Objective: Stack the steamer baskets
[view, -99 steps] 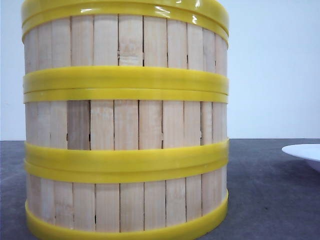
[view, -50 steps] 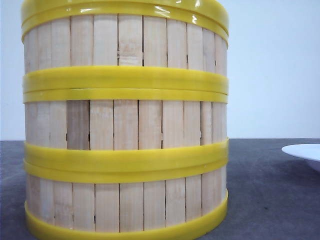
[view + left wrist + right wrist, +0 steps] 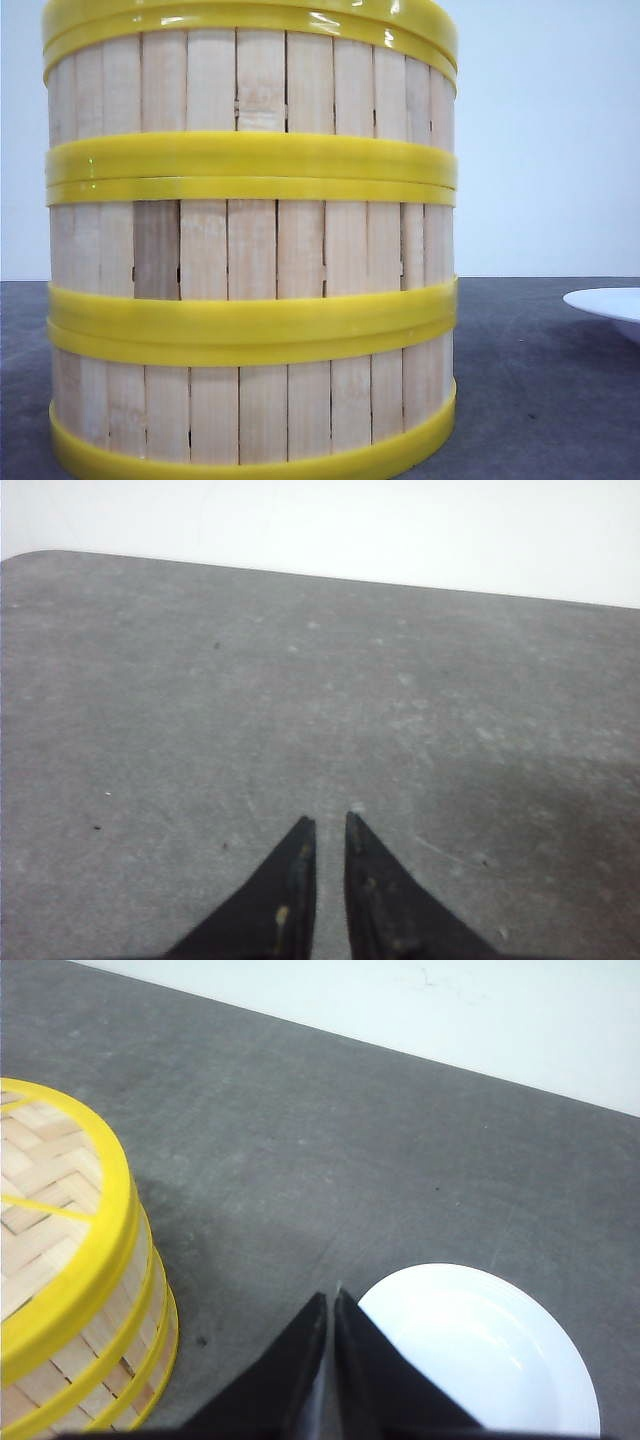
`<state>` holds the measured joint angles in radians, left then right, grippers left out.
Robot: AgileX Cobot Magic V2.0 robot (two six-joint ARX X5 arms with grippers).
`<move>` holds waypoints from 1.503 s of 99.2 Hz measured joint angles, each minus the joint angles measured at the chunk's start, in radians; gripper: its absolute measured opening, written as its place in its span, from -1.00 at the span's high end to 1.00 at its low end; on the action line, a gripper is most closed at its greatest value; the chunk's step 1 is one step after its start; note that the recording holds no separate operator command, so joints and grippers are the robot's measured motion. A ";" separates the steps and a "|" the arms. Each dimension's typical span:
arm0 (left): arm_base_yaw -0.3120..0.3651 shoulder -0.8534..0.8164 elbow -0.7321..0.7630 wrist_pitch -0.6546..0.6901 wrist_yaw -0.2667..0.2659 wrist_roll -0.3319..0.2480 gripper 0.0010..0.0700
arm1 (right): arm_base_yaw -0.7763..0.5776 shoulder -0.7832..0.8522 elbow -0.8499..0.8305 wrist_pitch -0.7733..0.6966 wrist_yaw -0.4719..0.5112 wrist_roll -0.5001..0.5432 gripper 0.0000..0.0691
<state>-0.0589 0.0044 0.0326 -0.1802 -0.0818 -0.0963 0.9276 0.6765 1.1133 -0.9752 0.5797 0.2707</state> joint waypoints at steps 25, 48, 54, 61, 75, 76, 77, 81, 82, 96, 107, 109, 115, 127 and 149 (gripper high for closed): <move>0.000 0.000 0.000 0.000 0.000 0.000 0.95 | 0.000 0.000 0.000 0.000 0.000 0.000 0.97; 0.000 0.000 0.000 0.000 0.000 0.000 0.95 | 0.000 0.000 0.000 0.000 0.000 0.000 0.97; 0.000 0.000 0.000 0.000 0.000 0.000 0.95 | 0.000 0.000 0.000 0.000 0.000 0.000 0.97; 0.000 0.000 0.000 0.000 0.000 0.000 0.95 | 0.000 0.000 0.000 0.000 0.000 0.000 0.97; 0.000 0.000 0.000 0.000 0.000 0.000 0.95 | 0.000 0.000 0.000 0.000 0.000 0.000 0.97; 0.000 0.000 0.000 0.000 0.000 0.000 0.95 | 0.000 0.000 0.000 0.000 0.000 0.000 0.97; 0.000 0.000 0.000 0.000 0.000 0.000 0.95 | 0.000 0.000 0.000 0.000 0.000 0.000 0.97; 0.000 0.000 0.000 0.000 0.000 0.000 0.95 | 0.000 0.000 0.000 0.000 0.000 0.000 0.97; 0.000 0.000 0.000 0.000 0.000 0.000 0.95 | 0.000 0.000 0.000 0.000 0.000 0.000 0.97; 0.000 0.000 0.000 0.000 0.000 0.000 0.95 | 0.000 0.000 0.000 -0.004 0.000 -0.024 0.97; 0.000 0.000 0.000 0.000 0.000 0.000 0.95 | 0.000 -0.001 0.000 -0.004 0.000 -0.040 0.97; 0.000 0.000 0.000 0.000 0.000 0.000 0.95 | 0.000 -0.002 0.000 -0.004 0.000 -0.042 0.97; 0.000 0.000 0.000 0.000 0.000 0.000 0.95 | 0.000 -0.002 0.000 -0.004 0.008 -0.058 0.97; 0.000 0.000 0.000 0.000 0.000 0.000 0.95 | -0.033 -0.002 0.000 0.027 0.018 -0.076 0.97; 0.000 0.000 0.000 0.000 0.000 0.000 0.95 | -0.245 -0.002 0.000 0.240 -0.156 -0.180 0.97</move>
<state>-0.0589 0.0044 0.0326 -0.1806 -0.0814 -0.0963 0.6827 0.6746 1.1133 -0.7353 0.4236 0.0902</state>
